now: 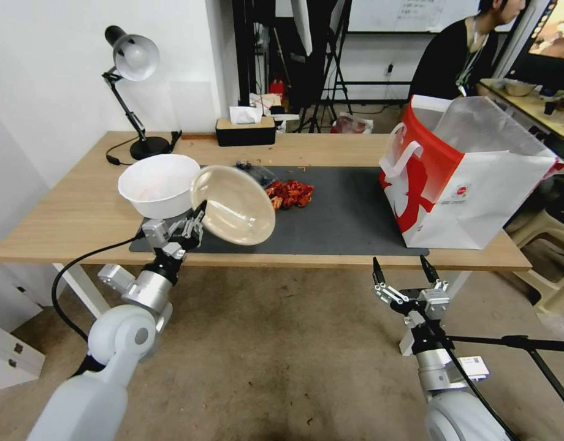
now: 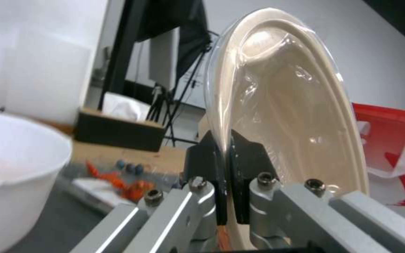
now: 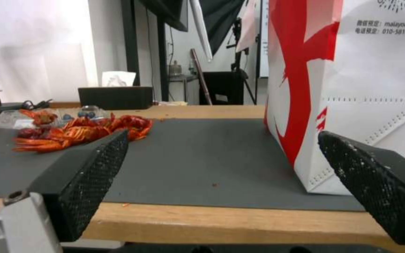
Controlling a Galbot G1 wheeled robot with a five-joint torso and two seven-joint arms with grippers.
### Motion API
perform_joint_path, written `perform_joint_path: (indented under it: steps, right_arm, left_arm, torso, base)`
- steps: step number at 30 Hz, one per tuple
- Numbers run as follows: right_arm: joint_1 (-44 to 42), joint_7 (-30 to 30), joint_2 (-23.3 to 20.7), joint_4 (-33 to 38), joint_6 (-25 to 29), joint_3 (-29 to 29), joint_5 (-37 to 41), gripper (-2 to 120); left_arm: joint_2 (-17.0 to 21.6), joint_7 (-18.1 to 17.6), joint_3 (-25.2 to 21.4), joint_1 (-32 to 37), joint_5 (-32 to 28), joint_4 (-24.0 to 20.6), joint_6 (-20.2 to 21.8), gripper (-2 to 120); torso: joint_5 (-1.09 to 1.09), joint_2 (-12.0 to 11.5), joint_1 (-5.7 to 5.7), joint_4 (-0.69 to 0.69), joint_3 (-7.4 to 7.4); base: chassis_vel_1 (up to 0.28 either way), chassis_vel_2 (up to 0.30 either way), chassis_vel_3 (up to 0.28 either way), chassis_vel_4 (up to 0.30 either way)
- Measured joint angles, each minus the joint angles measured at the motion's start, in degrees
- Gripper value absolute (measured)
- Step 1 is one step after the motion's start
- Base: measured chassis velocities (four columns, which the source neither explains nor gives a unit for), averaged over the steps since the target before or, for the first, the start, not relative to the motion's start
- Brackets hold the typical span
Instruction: Pick up the trash from the table and place it into the takeout bag.
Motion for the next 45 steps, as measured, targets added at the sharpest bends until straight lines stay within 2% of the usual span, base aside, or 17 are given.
perform_joint_path:
  steps: [8, 11, 12, 15, 16, 19, 20, 22, 24, 25, 27, 29, 33, 35, 41, 43, 45]
  right_arm:
    - [-0.14, -0.01, 0.01, -0.48, 0.03, 0.05, -0.19, 100]
    - [0.15, -0.01, -0.03, -0.93, 0.02, 0.05, -0.22, 100]
    - [0.15, -0.01, -0.03, -0.93, 0.02, 0.05, -0.22, 100]
    - [0.81, -0.01, -0.04, -1.59, 0.00, 0.03, -0.21, 100]
    - [0.81, -0.01, -0.04, -1.59, 0.00, 0.03, -0.21, 100]
    - [1.33, -0.03, -0.01, -1.97, -0.01, 0.04, -0.20, 100]
    - [1.33, -0.03, -0.01, -1.97, -0.01, 0.04, -0.20, 100]
    - [1.76, -0.03, 0.09, -2.29, -0.02, 0.14, -0.18, 100]
    - [1.81, -0.03, 0.11, -2.33, -0.02, 0.15, -0.18, 100]
    - [1.98, -0.03, 0.15, -2.59, -0.04, 0.24, -0.18, 100]
    - [2.02, -0.03, 0.16, -2.65, -0.04, 0.26, -0.18, 100]
    - [2.25, -0.03, 0.24, -3.17, -0.05, 0.31, -0.26, 100]
    - [2.48, -0.04, 0.48, -3.41, -0.06, 0.30, -0.45, 100]
    - [2.67, -0.04, 0.63, -3.44, -0.22, 0.26, -0.59, 100]
    - [2.88, -0.02, 0.65, -3.44, -0.44, 0.26, -0.65, 100]
    - [3.02, 0.02, 0.55, -3.44, -0.50, 0.40, -0.65, 100]
    - [3.02, 0.03, 0.52, -3.44, -0.50, 0.45, -0.64, 100]
  left_arm:
    - [5.91, 2.50, 3.70, -6.03, -2.55, 1.45, -1.83, 1]
    - [9.54, 4.02, 7.64, -12.53, -5.34, 3.11, -2.42, 1]
    - [9.54, 4.02, 7.64, -12.53, -5.34, 3.11, -2.42, 1]
    - [12.39, 5.57, 13.17, -20.10, -8.71, 5.87, -2.68, 1]
    - [12.39, 5.57, 13.17, -20.10, -8.71, 5.87, -2.68, 1]
    - [13.66, 6.31, 19.05, -27.00, -11.23, 8.19, -2.74, 1]
    - [13.66, 6.31, 19.05, -27.00, -11.23, 8.19, -2.74, 1]
    - [14.09, 6.78, 26.35, -34.78, -13.43, 10.84, -2.88, 1]
    - [14.04, 6.81, 27.43, -35.94, -13.73, 11.30, -2.88, 1]
    - [13.52, 6.86, 30.61, -39.94, -14.75, 12.87, -2.86, 1]
    - [13.33, 6.86, 31.27, -40.85, -14.96, 13.23, -2.83, 1]
    - [11.54, 6.52, 35.80, -47.67, -16.16, 15.91, -2.50, 1]
    - [9.48, 5.90, 39.77, -53.74, -16.93, 18.22, -2.28, 1]
    - [7.30, 4.96, 44.24, -58.81, -17.75, 20.42, -2.09, 1]
    - [3.99, 3.89, 49.26, -63.90, -18.82, 23.16, -1.98, 1]
    - [0.47, 3.38, 52.27, -67.66, -19.43, 26.07, -1.97, 1]
    - [-0.76, 3.14, 53.08, -68.69, -19.62, 27.11, -1.94, 1]
  torso:
    - [0.00, 0.00, 0.00, 0.00, 0.00]
    - [-0.01, 0.00, 0.00, 0.00, 0.01]
    - [-0.01, 0.00, 0.00, 0.00, 0.01]
    - [0.00, 0.00, 0.01, 0.01, 0.01]
    - [0.00, 0.00, 0.01, 0.01, 0.01]
    - [0.02, 0.00, 0.01, 0.00, 0.01]
    - [0.02, 0.00, 0.01, 0.00, 0.01]
    - [0.03, 0.00, 0.01, -0.01, 0.01]
    - [0.03, 0.00, 0.01, -0.01, 0.01]
    - [-0.01, 0.00, 0.01, 0.00, 0.01]
    - [0.00, 0.00, 0.01, 0.00, 0.01]
    - [0.01, 0.00, 0.01, 0.01, 0.01]
    - [0.05, 0.00, 0.01, -0.01, 0.00]
    - [0.00, 0.01, 0.01, 0.00, 0.01]
    - [0.01, 0.00, 0.02, 0.00, 0.01]
    - [0.03, 0.00, 0.01, 0.00, 0.01]
    - [0.01, 0.00, 0.01, 0.00, 0.01]
  base:
    - [0.000, 0.000, 0.000, 0.000]
    - [0.000, 0.000, 0.000, 0.000]
    - [0.000, 0.000, 0.000, 0.000]
    - [0.000, 0.000, 0.000, 0.000]
    - [0.000, 0.000, 0.000, 0.000]
    - [0.000, 0.000, 0.000, 0.000]
    - [0.000, 0.000, 0.000, 0.000]
    - [0.000, 0.000, 0.000, 0.000]
    - [0.000, 0.000, 0.000, 0.000]
    - [0.000, 0.000, 0.000, 0.000]
    - [0.000, 0.000, 0.000, 0.000]
    - [0.000, 0.000, 0.000, 0.000]
    - [0.000, 0.000, 0.000, 0.000]
    - [0.000, 0.000, 0.000, 0.000]
    - [0.000, 0.000, 0.000, 0.000]
    - [0.000, 0.000, 0.000, 0.000]
    - [0.000, 0.000, 0.000, 0.000]
